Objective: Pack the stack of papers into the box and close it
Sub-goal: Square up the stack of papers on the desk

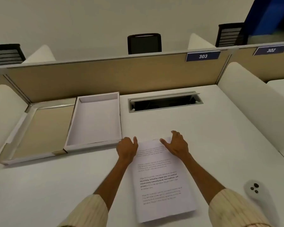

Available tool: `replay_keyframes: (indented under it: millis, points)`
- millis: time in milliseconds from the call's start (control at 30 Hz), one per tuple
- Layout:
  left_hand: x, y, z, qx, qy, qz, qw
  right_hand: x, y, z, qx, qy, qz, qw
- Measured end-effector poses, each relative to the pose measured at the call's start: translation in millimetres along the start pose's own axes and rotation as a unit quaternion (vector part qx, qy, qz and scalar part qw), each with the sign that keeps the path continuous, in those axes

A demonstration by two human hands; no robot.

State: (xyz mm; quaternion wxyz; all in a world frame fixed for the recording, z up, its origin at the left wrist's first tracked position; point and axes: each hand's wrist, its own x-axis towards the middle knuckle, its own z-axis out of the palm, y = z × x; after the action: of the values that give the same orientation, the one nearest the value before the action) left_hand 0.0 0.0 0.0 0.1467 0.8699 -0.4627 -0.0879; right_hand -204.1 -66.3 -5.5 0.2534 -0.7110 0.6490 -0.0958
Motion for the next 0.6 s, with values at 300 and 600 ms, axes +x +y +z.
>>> replay_keyframes:
  millis: [300,600]
  points:
    - [-11,16,9,-0.161,-0.215,-0.178,0.947,-12,1,21,0.003,-0.021,0.059,0.998]
    - [-8,36,-4,-0.146,-0.249,-0.295,0.911,-15,1,30,0.013,0.005,0.068,0.998]
